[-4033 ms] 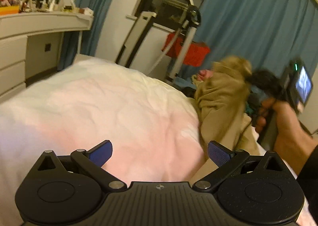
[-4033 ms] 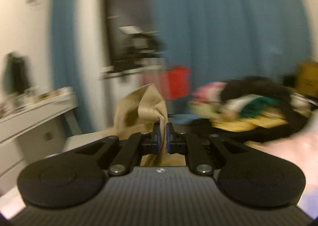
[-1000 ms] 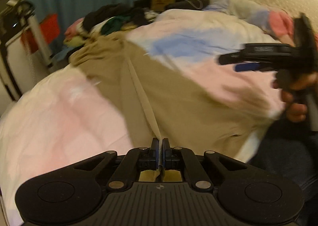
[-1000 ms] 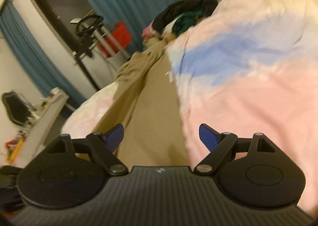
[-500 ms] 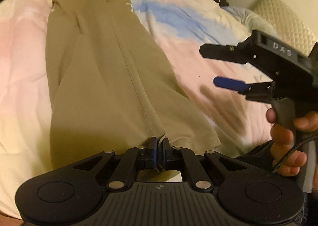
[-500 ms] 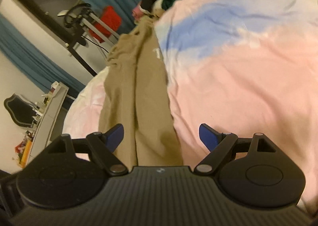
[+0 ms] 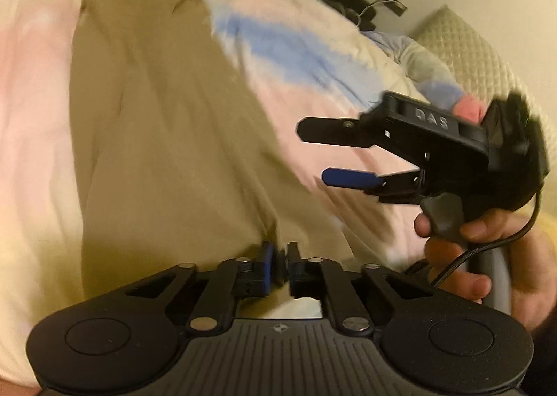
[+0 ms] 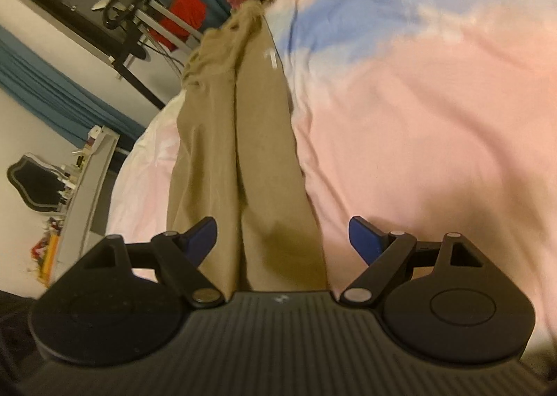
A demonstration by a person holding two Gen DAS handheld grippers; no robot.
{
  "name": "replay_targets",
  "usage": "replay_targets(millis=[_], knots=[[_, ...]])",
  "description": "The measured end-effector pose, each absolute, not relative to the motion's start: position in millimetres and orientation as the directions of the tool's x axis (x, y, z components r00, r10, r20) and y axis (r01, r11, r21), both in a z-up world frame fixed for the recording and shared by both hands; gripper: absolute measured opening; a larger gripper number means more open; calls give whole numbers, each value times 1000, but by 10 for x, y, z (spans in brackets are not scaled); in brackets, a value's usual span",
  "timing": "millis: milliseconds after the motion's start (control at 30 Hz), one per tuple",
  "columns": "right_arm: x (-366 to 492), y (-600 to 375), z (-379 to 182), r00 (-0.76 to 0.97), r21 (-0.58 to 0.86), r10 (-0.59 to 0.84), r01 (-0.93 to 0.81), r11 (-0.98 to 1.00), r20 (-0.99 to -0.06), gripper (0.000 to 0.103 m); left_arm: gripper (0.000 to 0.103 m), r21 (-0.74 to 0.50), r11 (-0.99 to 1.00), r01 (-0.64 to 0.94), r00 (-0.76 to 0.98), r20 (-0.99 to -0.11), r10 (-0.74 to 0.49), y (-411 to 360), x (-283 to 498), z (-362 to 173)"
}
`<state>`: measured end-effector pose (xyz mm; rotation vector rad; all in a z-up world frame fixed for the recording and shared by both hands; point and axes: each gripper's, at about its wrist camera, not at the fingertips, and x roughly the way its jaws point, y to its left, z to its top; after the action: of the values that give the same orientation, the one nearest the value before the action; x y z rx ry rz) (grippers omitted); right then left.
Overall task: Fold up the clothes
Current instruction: 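Grasp the shirt hem with the left gripper, then grasp the hem with the right gripper while the left gripper holds it, then lift the hem with both grippers and fold it toward the collar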
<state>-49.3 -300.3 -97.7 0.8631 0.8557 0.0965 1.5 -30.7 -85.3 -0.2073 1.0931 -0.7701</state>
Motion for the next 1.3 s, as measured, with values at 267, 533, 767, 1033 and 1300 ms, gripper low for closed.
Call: replay_targets(millis=[267, 533, 767, 1033, 1300], knots=[[-497, -3042, -1128, 610, 743, 478, 300, 599, -632, 51, 67, -675, 736, 44, 429, -653, -625, 568, 195, -940], [-530, -2940, -1145, 538, 700, 491, 302, 647, -686, 51, 64, -624, 778, -69, 364, -742, -563, 561, 302, -1195], [-615, -2793, -1107, 493, 677, 507, 265, 687, -707, 52, 35, -608, 794, -4, 358, -743, -566, 499, 173, -1095], [-682, -2500, -937, 491, 536, 406, 155, 830, -771, 27, 37, -609, 791, 58, 311, -742, -594, 311, 77, -1037], [-825, -2558, -794, 579, 588, 420, 129, 799, -699, 9, 13, -634, 773, 13, 305, -734, -607, 466, 76, -1111]])
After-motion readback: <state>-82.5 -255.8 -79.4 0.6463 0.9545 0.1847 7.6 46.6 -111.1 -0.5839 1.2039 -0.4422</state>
